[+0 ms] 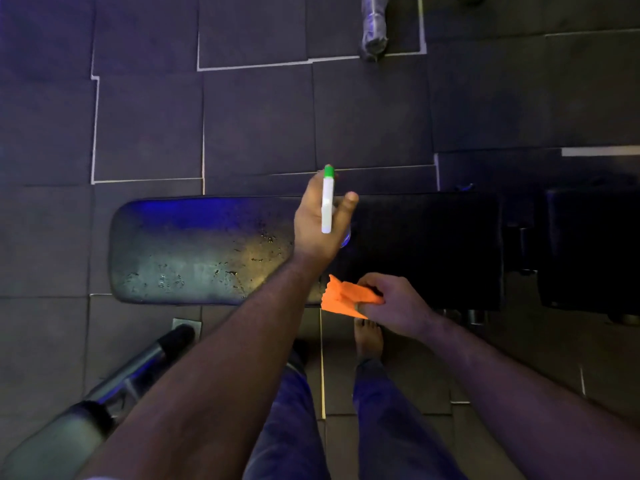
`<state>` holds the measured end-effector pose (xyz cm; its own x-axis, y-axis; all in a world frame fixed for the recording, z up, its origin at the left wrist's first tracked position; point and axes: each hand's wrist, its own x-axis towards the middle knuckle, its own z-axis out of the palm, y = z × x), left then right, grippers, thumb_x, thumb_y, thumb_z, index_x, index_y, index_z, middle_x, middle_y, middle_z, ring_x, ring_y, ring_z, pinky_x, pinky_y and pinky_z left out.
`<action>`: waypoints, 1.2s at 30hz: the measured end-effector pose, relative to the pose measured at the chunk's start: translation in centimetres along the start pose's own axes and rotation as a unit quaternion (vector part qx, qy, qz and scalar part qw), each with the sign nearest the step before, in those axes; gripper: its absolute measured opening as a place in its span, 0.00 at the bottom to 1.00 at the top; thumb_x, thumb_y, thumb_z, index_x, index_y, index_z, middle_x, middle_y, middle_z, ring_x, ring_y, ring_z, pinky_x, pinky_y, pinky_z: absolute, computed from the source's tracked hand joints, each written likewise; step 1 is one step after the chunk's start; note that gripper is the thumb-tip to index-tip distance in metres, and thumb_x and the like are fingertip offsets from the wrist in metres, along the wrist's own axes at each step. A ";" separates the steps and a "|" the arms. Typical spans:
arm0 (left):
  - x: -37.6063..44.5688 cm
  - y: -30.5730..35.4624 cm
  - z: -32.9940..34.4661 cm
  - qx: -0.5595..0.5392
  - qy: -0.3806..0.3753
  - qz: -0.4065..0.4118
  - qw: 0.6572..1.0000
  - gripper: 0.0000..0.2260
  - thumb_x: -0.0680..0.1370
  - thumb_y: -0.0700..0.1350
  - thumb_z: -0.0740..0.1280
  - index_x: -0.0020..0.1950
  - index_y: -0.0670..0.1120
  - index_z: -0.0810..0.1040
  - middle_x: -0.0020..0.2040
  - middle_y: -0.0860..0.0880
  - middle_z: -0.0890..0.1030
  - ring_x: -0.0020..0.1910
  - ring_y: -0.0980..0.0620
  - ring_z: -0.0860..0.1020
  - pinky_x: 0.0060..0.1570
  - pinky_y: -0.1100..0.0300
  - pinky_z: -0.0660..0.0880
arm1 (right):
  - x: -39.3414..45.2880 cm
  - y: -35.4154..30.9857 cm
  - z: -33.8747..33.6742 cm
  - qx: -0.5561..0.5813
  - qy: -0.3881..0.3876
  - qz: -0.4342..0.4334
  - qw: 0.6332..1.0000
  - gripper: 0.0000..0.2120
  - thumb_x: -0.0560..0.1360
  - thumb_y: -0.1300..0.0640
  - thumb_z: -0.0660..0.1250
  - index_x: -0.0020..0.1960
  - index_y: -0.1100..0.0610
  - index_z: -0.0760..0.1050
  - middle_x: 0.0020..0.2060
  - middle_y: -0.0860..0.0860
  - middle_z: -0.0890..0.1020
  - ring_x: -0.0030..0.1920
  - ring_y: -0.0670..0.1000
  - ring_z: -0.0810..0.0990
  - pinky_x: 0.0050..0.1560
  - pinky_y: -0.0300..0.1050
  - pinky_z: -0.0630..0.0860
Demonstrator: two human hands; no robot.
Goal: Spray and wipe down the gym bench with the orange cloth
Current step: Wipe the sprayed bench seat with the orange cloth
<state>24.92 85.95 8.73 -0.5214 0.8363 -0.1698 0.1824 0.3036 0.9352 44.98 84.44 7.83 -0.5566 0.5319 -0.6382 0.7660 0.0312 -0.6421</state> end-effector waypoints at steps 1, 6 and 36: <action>-0.4 -0.2 0.0 0.016 -0.014 -0.001 1.000 0.28 0.79 0.62 0.72 0.77 0.58 0.70 0.46 0.69 0.82 0.44 0.61 0.84 0.49 0.65 0.80 | -0.1 -0.1 0.3 0.006 -0.001 0.004 1.000 0.13 0.72 0.54 0.75 0.57 0.50 0.83 0.45 0.44 0.84 0.46 0.45 0.82 0.46 0.44 0.79; -1.6 -2.2 -2.9 0.026 -0.081 -0.019 0.996 0.54 0.71 0.60 0.83 0.86 0.67 0.49 0.81 0.54 0.73 0.78 0.53 0.75 0.75 0.49 0.75 | 0.1 -1.6 1.4 0.034 -0.001 -0.001 0.999 0.13 0.73 0.54 0.76 0.57 0.50 0.83 0.45 0.44 0.85 0.46 0.45 0.83 0.46 0.44 0.80; -8.4 -22.0 -34.6 0.388 0.050 -0.121 0.912 0.39 0.77 0.66 0.70 0.83 0.46 0.70 0.83 0.42 0.71 0.83 0.39 0.66 0.83 0.37 0.54 | 23.5 -21.7 18.4 -0.394 0.108 -0.169 0.897 0.41 0.80 0.31 0.58 0.85 0.52 0.55 0.86 0.54 0.56 0.85 0.61 0.51 0.82 0.70 0.51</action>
<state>-3.56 56.40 0.36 -0.6918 0.6672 -0.2763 0.5661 0.7386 0.3660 9.41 80.70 -1.05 -0.7903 0.5280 -0.3109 0.6015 0.7653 -0.2292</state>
